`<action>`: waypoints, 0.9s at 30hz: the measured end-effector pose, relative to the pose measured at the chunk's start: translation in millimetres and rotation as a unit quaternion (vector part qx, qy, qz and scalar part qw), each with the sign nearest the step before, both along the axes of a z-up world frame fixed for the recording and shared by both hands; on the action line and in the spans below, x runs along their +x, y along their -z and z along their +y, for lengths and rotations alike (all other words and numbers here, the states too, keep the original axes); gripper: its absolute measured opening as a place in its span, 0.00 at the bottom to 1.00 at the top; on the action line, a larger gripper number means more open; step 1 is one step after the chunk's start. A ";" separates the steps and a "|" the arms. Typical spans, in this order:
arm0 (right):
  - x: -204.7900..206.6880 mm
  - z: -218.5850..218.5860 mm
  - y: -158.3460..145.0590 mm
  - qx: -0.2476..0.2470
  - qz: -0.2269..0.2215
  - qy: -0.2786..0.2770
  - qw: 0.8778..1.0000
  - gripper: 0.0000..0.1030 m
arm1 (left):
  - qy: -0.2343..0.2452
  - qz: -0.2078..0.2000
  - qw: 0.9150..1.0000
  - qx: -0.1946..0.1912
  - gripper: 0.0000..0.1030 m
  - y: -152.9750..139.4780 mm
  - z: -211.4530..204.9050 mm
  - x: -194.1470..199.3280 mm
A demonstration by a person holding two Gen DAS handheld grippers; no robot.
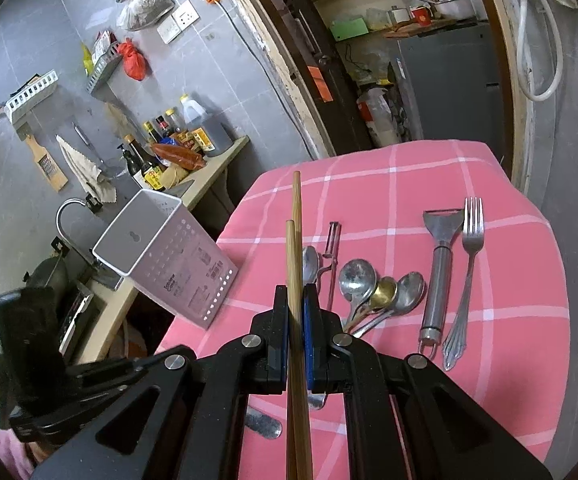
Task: Organize utensils
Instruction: 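Lift and carry the knife and chopsticks toward the white utensil holder with both tools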
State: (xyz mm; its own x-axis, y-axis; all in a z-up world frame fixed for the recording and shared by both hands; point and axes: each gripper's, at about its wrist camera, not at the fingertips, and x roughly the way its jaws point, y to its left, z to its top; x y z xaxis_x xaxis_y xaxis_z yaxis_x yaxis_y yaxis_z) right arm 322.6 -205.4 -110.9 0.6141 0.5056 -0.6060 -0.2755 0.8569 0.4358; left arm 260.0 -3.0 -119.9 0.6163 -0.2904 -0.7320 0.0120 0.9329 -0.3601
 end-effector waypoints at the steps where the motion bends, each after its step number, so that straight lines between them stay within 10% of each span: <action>1: -0.6 0.5 1.8 0.000 0.004 0.001 1.000 0.06 | -0.016 0.013 1.000 0.000 0.01 7.0 6.6 -2.9; 12: 0.4 6.6 29.0 0.005 0.043 0.004 0.999 0.06 | -0.150 0.140 0.976 -0.077 0.12 59.1 50.5 -15.8; 20: 6.9 12.6 29.9 0.005 0.041 -0.012 0.999 0.06 | -0.208 0.145 0.964 -0.084 0.43 59.8 59.7 -14.3; 27: 15.1 13.8 28.4 0.004 0.039 -0.023 0.999 0.06 | -0.210 0.146 0.967 0.015 0.42 57.4 34.2 8.7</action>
